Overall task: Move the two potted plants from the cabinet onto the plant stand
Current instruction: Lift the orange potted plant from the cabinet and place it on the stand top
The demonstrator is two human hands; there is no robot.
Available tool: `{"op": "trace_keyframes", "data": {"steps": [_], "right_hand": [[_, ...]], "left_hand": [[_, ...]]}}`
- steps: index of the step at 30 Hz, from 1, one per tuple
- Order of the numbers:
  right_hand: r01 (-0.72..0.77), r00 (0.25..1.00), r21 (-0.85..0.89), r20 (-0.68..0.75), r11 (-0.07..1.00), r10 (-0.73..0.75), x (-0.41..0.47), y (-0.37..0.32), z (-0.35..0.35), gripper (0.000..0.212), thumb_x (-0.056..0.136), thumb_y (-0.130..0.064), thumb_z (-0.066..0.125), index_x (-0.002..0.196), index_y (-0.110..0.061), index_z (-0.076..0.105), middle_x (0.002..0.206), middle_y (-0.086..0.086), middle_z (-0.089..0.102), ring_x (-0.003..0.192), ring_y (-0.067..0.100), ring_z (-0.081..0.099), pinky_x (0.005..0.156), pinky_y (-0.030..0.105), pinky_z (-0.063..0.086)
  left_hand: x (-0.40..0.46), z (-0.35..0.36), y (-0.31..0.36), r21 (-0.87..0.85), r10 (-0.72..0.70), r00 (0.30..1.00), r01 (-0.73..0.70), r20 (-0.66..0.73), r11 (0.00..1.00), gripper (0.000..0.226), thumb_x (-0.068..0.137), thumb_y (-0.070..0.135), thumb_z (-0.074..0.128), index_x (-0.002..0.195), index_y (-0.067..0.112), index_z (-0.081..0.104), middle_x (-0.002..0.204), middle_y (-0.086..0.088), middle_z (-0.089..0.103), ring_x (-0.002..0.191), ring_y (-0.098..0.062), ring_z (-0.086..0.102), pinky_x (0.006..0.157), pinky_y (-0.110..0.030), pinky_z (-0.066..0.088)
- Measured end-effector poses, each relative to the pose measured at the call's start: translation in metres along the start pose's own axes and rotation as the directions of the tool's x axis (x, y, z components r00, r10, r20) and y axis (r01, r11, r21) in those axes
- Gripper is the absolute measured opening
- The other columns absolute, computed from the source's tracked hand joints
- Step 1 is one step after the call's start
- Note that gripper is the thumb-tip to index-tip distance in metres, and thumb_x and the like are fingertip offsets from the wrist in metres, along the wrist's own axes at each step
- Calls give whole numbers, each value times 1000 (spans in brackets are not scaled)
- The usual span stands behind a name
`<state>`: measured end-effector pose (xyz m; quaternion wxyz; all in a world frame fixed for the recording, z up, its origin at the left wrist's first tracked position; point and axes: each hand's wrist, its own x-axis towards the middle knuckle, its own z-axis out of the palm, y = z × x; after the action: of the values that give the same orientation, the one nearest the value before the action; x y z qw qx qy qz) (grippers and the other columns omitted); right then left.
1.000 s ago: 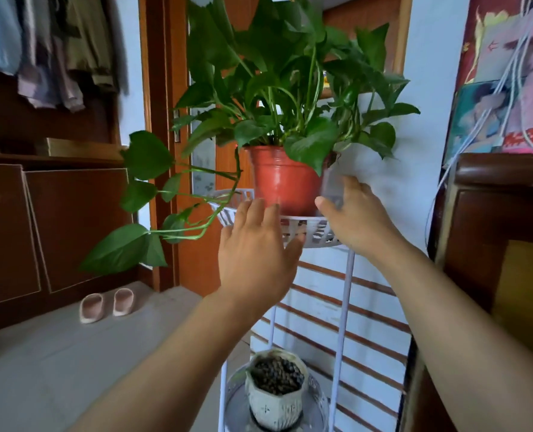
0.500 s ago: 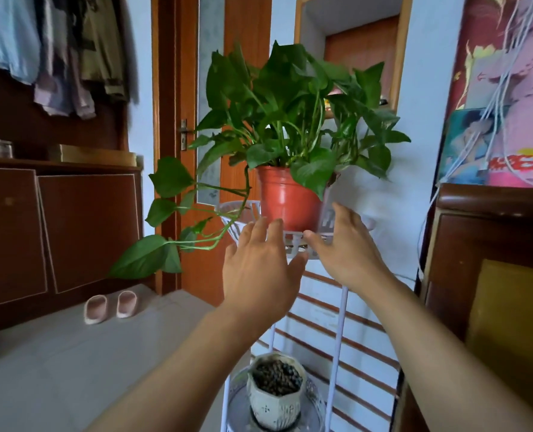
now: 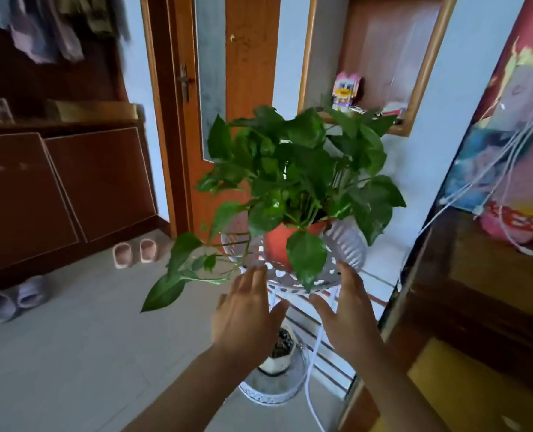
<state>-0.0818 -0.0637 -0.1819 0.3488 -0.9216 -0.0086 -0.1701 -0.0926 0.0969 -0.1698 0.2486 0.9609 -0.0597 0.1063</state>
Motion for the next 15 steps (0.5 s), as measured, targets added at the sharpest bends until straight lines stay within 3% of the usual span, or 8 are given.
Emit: {"op": "trace_keyframes", "data": {"steps": [5, 8, 9, 12, 15], "right_hand": [[-45, 999, -7, 11, 999, 45, -12, -45, -44, 73, 89, -31, 60, 146, -2, 24, 154, 15, 27, 143, 27, 25, 115, 39, 26], [-104, 992, -25, 64, 994, 105, -15, -78, -75, 98, 78, -74, 35, 149, -8, 18, 157, 10, 20, 145, 21, 17, 115, 30, 18], [-109, 990, -46, 79, 993, 113, -17, -86, -82, 98, 78, -75, 33, 149, -9, 16, 158, 8, 17, 146, 20, 14, 114, 28, 16], [-142, 986, -67, 77, 988, 147, -20, -113, -107, 80, 89, -44, 54, 150, -13, 11, 159, 6, 11, 148, 17, 8, 115, 27, 14], [-173, 976, -70, 125, 982, 181, -26, -145, -132, 95, 78, -68, 41, 150, -15, 10, 159, 6, 10, 147, 18, 10, 115, 30, 19]], "left_hand": [[-10, -55, 35, 3, -16, 997, 16, 80, 1000, 63, 91, 47, 44, 144, 25, 19, 154, 6, 25, 139, -18, 31, 108, -36, 33], [-11, -91, 54, 5, -30, 989, 30, 143, 1000, 63, 91, 48, 41, 145, 24, 17, 155, 6, 23, 140, -17, 29, 110, -36, 32], [-13, -103, 60, 4, -35, 986, 35, 165, 999, 64, 91, 49, 41, 145, 24, 16, 155, 6, 23, 140, -17, 29, 111, -36, 31], [-16, -140, 75, 8, -34, 979, 33, 201, 999, 65, 91, 50, 41, 146, 25, 14, 155, 6, 22, 141, -17, 27, 113, -37, 29], [-19, -172, 85, 18, -35, 979, 32, 199, 999, 63, 91, 49, 42, 145, 26, 17, 154, 5, 25, 140, -17, 29, 111, -36, 30]]}}
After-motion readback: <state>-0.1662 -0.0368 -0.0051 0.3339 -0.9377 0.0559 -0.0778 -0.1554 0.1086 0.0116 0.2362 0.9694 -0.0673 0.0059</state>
